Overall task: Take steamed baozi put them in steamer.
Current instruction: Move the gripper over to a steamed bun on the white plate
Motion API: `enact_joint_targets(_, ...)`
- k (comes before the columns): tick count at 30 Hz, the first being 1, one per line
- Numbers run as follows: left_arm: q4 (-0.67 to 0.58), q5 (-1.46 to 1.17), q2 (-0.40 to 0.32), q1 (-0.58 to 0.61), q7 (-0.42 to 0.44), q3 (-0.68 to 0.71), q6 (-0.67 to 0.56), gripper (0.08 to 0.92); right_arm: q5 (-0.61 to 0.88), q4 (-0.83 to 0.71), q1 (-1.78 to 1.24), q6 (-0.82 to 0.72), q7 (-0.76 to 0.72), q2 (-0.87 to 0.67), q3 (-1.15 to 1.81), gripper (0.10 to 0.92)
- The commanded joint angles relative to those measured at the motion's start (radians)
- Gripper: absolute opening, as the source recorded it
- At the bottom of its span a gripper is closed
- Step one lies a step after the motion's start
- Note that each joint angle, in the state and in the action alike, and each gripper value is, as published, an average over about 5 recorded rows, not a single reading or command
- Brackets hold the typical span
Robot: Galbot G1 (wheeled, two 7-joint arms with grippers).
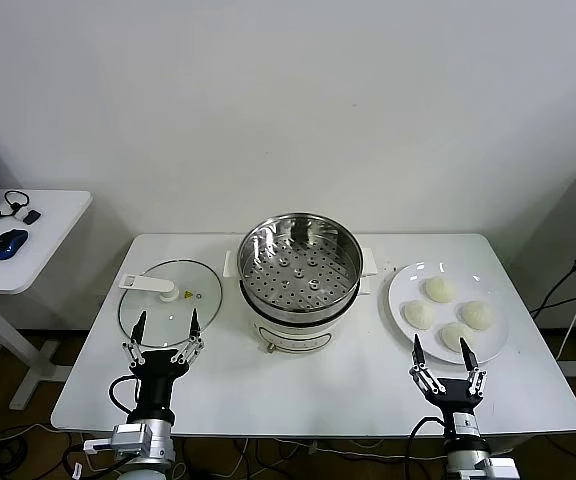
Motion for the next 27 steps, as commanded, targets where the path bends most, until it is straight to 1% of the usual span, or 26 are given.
enact_joint_targets(1, -0.001, 0.0, -0.049, 0.001, 0.0, 0.001, -0.001, 0.823, -0.002, -0.013, 0.06, -0.124, 0.01, -0.02, 0.051, 0.823)
enact_joint_targets(6, -0.002, -0.004, -0.049, 0.001, 0.0, 0.0, -0.003, 0.823, 0.033, -0.02, 0.124, -0.259, -0.002, -0.096, 0.111, 0.823)
enact_joint_targets(12, 0.001, -0.011, -0.049, 0.002, -0.001, -0.001, -0.007, 0.823, -0.002, -0.096, 0.265, -0.391, -0.032, -0.228, 0.148, 0.823)
enact_joint_targets(19, 0.006, -0.026, -0.049, 0.003, -0.001, -0.01, -0.015, 0.823, -0.095, -0.188, 0.437, -0.488, -0.092, -0.366, 0.094, 0.823)
enact_joint_targets(27, 0.01, -0.034, -0.049, 0.005, -0.002, -0.013, -0.02, 0.823, -0.292, -0.206, 0.536, -0.609, -0.241, -0.521, 0.001, 0.823)
